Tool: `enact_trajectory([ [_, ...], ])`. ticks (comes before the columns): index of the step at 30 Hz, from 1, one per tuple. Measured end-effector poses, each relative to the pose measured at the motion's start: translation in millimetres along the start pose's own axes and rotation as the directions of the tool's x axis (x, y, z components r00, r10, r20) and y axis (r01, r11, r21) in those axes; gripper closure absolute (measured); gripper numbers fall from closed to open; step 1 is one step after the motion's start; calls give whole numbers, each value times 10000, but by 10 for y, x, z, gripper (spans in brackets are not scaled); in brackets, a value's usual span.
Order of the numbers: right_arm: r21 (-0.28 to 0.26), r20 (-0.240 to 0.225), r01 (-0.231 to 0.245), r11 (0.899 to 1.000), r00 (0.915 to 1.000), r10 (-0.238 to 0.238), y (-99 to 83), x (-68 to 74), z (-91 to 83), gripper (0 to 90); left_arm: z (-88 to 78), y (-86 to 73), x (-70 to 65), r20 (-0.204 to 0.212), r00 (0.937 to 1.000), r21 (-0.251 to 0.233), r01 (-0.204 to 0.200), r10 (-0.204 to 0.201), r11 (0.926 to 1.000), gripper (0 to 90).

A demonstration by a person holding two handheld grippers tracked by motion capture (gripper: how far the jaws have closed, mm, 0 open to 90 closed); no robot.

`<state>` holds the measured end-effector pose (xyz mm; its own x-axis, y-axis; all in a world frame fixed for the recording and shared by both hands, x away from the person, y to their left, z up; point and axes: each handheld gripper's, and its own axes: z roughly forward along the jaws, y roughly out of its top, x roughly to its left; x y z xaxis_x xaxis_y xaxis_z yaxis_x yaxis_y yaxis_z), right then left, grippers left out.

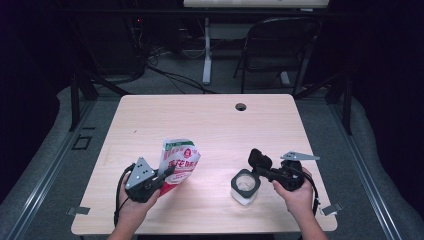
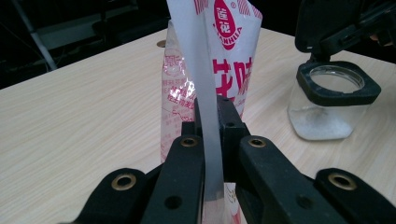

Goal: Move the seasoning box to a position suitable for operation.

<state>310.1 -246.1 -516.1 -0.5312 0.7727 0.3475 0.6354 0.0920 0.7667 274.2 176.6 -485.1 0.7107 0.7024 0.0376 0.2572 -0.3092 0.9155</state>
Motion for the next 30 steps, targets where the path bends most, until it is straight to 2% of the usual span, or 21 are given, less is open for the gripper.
enact_trajectory([
  [5, 34, -160, 122, 9999, 9998, -121, 41, 169, 182, 849, -60, 1, 23, -107, 9999, -86, 105, -106, 9999, 900],
  [8, 74, -405, 268, 9996, 9988, -264, 71, 287, 311, 849, -91, 7, 31, -173, 9998, -136, 105, -107, 9999, 900],
  [11, 236, -661, 317, 9992, 9974, -301, 100, 351, 400, 848, -115, 9, 36, -220, 9997, -147, 122, -126, 9998, 900],
  [13, 206, -656, 259, 9995, 9975, -245, 112, 389, 454, 848, -122, 9, 45, -229, 9997, -138, 106, -109, 9998, 900],
  [24, 92, -843, 248, 9996, 9962, -239, 121, 363, 514, 834, -122, 62, 83, -59, 9999, -94, 124, -125, 9999, 900],
  [28, 87, -881, 354, 9993, 9955, -345, 134, 355, 467, 709, -131, 93, 90, 34, 9999, -63, 134, -134, 9999, 900],
  [30, -10, -648, 466, 9989, 9968, -465, 128, 355, 399, 666, -131, 103, 87, 44, 10000, -64, 80, -80, 9999, 900],
])
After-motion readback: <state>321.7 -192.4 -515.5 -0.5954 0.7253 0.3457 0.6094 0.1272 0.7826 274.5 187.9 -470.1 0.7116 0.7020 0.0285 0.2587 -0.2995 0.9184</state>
